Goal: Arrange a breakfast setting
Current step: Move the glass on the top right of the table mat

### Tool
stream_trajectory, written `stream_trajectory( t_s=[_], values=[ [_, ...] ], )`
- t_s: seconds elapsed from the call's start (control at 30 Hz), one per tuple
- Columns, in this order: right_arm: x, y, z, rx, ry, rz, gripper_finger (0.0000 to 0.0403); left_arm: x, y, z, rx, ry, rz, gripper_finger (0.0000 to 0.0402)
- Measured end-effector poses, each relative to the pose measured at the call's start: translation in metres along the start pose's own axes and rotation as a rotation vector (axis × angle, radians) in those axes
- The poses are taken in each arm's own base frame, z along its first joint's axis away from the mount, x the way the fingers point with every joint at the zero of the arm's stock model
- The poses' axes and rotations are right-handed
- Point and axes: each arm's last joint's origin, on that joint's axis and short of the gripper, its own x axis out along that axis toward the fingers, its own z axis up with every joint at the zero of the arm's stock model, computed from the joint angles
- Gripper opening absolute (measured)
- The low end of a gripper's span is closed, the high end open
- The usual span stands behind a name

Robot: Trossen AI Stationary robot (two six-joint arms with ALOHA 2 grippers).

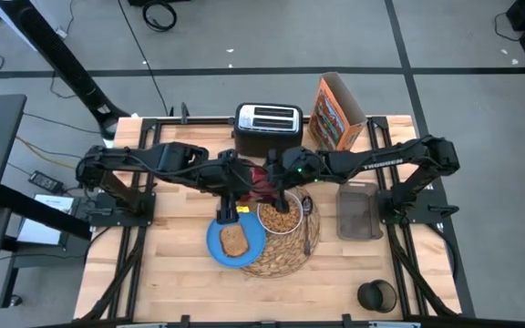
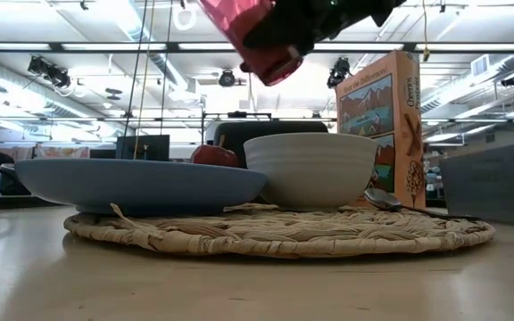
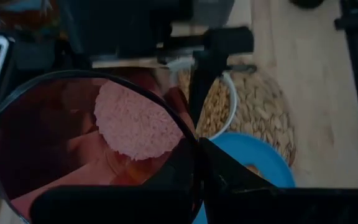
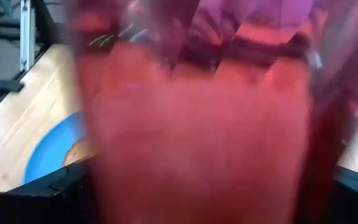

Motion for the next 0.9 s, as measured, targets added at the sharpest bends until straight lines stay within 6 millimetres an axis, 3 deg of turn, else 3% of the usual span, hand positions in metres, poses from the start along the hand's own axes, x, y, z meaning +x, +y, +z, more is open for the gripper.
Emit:
stream_trajectory(
  t_s=[0.23,0.57,0.9],
  values=[
    [-0.002,0.000,0.002,0.001,-0.012,0.006,0.0390,0.012,-0.002,0.000,0.045,0.041,-0.003,0.0014],
    [-0.003,0.000,0.002,0.068,0.004,0.079,0.0377,0.014,0.002,0.004,0.078,0.013,-0.022,0.0014],
    [-0.008,-0.003,0.002,0.074,0.108,0.114,0.0381,0.032,-0.001,0.006,0.109,0.044,-0.038,0.0014]
  ],
)
